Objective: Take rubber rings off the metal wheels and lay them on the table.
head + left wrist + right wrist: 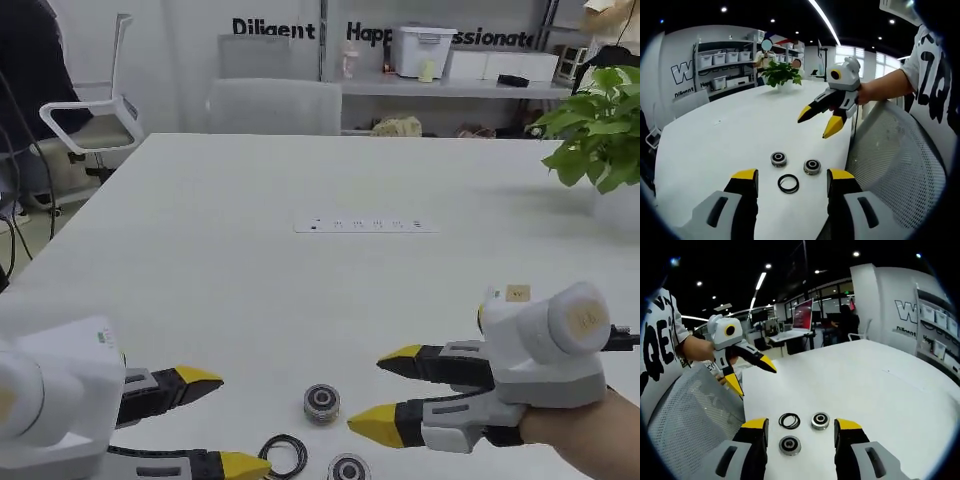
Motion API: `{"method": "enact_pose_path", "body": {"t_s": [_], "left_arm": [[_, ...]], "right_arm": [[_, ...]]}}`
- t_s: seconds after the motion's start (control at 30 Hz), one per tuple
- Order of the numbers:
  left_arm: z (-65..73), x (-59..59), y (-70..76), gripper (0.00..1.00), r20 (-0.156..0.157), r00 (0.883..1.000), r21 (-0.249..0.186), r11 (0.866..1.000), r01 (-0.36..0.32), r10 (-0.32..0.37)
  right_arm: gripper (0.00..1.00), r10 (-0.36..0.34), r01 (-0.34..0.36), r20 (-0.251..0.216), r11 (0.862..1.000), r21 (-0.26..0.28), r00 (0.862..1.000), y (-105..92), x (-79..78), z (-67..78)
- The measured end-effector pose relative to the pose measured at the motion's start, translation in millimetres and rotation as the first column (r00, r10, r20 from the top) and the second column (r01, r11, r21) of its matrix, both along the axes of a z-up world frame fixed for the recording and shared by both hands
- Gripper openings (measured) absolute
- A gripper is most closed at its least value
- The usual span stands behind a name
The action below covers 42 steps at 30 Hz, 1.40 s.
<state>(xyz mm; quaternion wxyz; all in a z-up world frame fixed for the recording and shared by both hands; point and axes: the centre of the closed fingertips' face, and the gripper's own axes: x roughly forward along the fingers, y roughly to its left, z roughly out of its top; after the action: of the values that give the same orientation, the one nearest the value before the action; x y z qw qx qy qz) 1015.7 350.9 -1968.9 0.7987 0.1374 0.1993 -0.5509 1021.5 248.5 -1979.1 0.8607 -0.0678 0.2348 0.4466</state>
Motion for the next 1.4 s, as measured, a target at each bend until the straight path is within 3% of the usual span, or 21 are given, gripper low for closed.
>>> {"method": "enact_pose_path", "body": {"t_s": [0.23,0.53,0.7,1.1,1.4], "left_arm": [[1.6,-2.3,-1.6,0.54,-0.002,1.000,-0.006,1.000,-0.001,0.001],[2.8,-2.6,-2.4,0.54,-0.005,1.000,-0.010,1.000,0.009,-0.009],[3.6,-2.7,-3.5,0.54,-0.003,1.000,-0.015,1.000,0.013,-0.013],[-0.6,-6.6,-1.3,0.54,-0.015,1.000,-0.012,1.000,0.007,-0.007],[-1.0,-8.3,-2.6,0.54,-0.014,1.000,-0.014,1.000,0.007,-0.007]], "right_arm": [[0.56,0.003,-0.001,0.028,0.999,-0.053,1.000,-13.0,-11.5,0.8],[0.59,-0.009,0.012,0.038,0.997,-0.076,0.999,-25.4,-20.7,3.2],[0.60,-0.030,0.032,0.024,0.998,-0.059,0.999,-33.9,-24.4,4.5],[0.61,-0.089,0.091,0.031,0.992,-0.082,0.996,-61.1,-36.4,1.7],[0.62,-0.096,0.099,0.030,0.991,-0.092,0.995,-63.0,-39.7,-3.0]]}}
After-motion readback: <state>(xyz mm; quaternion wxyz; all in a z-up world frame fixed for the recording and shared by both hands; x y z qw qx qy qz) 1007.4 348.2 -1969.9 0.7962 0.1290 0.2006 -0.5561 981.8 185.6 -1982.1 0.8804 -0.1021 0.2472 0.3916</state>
